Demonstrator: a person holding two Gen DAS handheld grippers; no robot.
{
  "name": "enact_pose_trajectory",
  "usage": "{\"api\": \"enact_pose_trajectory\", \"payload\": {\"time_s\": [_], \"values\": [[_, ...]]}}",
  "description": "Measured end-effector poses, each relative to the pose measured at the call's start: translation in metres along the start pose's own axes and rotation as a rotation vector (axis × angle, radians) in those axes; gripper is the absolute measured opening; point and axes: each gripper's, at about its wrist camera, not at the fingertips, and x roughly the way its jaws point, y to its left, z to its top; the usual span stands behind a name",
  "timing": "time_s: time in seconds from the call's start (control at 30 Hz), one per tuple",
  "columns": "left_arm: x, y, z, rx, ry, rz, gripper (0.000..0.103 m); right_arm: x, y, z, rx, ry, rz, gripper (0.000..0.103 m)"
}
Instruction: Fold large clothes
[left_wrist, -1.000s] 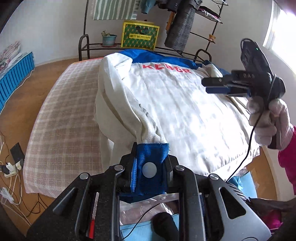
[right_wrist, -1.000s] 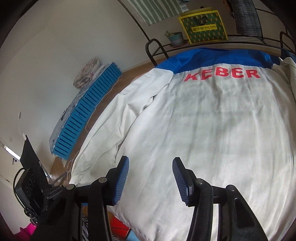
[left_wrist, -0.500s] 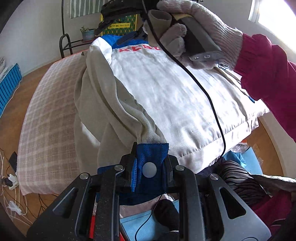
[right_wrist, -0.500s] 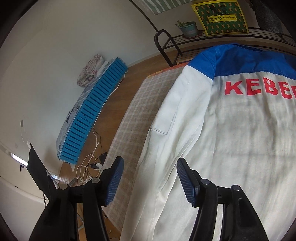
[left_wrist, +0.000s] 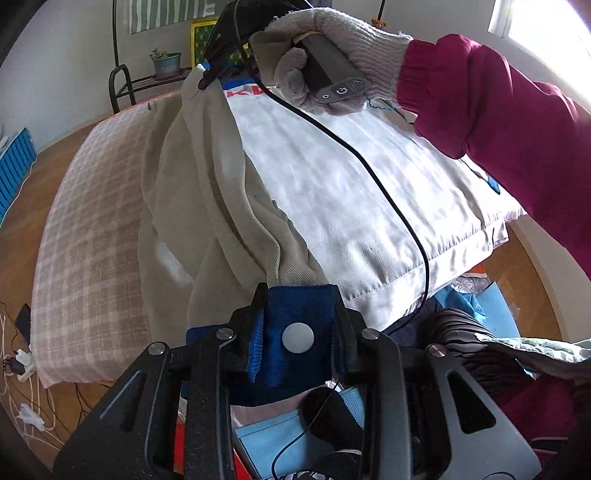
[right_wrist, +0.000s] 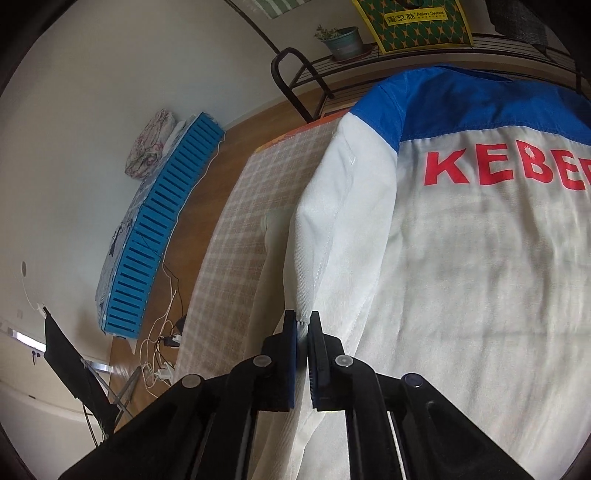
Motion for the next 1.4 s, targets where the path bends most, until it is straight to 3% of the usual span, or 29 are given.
{"api": "enact_pose_trajectory", "payload": {"time_s": [0.07,0.1,0.13,0.17,0.2,0.23,0.27,0.3,0.43,0.67,0.7,0.77,0.83,0.9,1.03,1.1,1.3,1.4], "values": [[-0.011,0.000,-0.002,-0.028,-0.015,-0.052,0.039,-0.019,-0.026,-0.007,0.035,-0.036,0.037,0.003],[-0.018,0.002,-0.003,-0.045,-0.027,-0.075,0.041,-0.023,-0.038,-0.010,0.037,-0.037,0.014,0.003],[-0.026,0.005,-0.004,-0.065,-0.044,-0.090,0.050,-0.024,-0.047,-0.015,0.013,-0.023,-0.041,0.004],[-0.033,0.010,-0.005,-0.093,-0.067,-0.092,0.058,-0.023,-0.055,-0.020,-0.023,0.005,-0.121,0.012],[-0.039,0.017,-0.007,-0.128,-0.086,-0.085,0.059,-0.019,-0.063,-0.026,-0.049,0.046,-0.223,0.018],[-0.042,0.025,-0.010,-0.166,-0.095,-0.076,0.059,-0.017,-0.070,-0.031,-0.060,0.081,-0.298,0.031],[-0.043,0.035,-0.012,-0.205,-0.096,-0.068,0.059,-0.017,-0.076,-0.034,-0.065,0.100,-0.337,0.031],[-0.041,0.044,-0.016,-0.247,-0.093,-0.062,0.059,-0.021,-0.081,-0.038,-0.059,0.103,-0.335,0.032],[-0.017,0.075,-0.033,-0.421,-0.045,-0.108,0.059,-0.045,-0.083,-0.059,-0.008,0.085,-0.192,0.041],[0.037,0.091,-0.046,-0.551,0.055,-0.180,0.059,-0.048,-0.059,-0.134,-0.094,0.187,-0.098,0.041],[0.042,0.093,-0.047,-0.574,0.058,-0.208,0.057,-0.044,-0.058,-0.143,-0.097,0.201,-0.093,0.041],[0.051,0.096,-0.047,-0.607,0.065,-0.244,0.033,-0.037,-0.051,-0.152,-0.113,0.222,-0.110,0.040],[0.054,0.095,-0.047,-0.631,0.053,-0.261,0.018,-0.037,-0.038,-0.154,-0.183,0.198,-0.196,0.040],[0.051,0.091,-0.045,-0.619,0.019,-0.259,0.007,-0.044,-0.020,-0.146,-0.262,0.152,-0.222,0.040],[0.041,0.084,-0.044,-0.605,-0.038,-0.250,0.003,-0.061,0.027,-0.123,-0.326,0.085,-0.169,0.042],[0.038,0.084,-0.043,-0.611,-0.055,-0.249,0.003,-0.052,0.052,-0.111,-0.358,0.088,-0.160,0.052],[0.032,0.079,-0.041,-0.592,-0.078,-0.228,0.002,0.011,0.108,-0.075,-0.451,0.110,-0.253,0.053],[0.032,0.076,-0.042,-0.579,-0.078,-0.216,0.002,0.050,0.119,-0.057,-0.471,0.127,-0.350,0.053]]}}
